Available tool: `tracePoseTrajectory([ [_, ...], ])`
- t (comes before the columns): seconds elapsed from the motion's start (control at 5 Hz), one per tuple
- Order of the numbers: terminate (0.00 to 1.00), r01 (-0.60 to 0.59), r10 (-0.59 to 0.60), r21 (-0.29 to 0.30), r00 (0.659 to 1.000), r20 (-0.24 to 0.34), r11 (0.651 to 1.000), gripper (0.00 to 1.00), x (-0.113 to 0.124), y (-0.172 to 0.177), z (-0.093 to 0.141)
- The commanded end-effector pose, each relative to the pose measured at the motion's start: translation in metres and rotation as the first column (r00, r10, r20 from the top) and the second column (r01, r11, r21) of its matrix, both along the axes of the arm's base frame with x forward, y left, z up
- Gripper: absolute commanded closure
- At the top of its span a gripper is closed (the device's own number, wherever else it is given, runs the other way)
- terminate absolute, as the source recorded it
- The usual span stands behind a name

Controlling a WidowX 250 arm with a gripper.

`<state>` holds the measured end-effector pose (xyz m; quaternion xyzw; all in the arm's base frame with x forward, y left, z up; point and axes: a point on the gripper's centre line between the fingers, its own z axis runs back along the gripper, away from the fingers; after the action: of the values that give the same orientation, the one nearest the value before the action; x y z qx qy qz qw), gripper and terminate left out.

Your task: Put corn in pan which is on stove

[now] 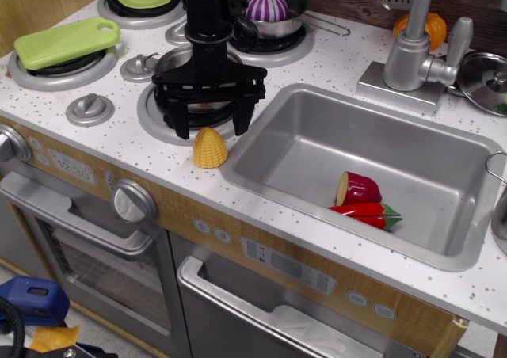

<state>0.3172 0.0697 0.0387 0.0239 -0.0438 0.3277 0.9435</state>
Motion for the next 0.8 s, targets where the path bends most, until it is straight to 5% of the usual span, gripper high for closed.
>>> tracePoseTrajectory([
  [0.0,0.00,-0.028,0.029,-0.018,0.998,0.053,0.999,0.00,0.001,0.010,0.001],
  [0.4,0.00,-0.126,0.132,-0.072,0.988,0.082,0.989,0.00,-0.003,0.015,-0.015],
  [0.6,0.00,-0.197,0.211,-0.155,0.974,0.086,0.968,1.00,-0.004,0.015,-0.017],
])
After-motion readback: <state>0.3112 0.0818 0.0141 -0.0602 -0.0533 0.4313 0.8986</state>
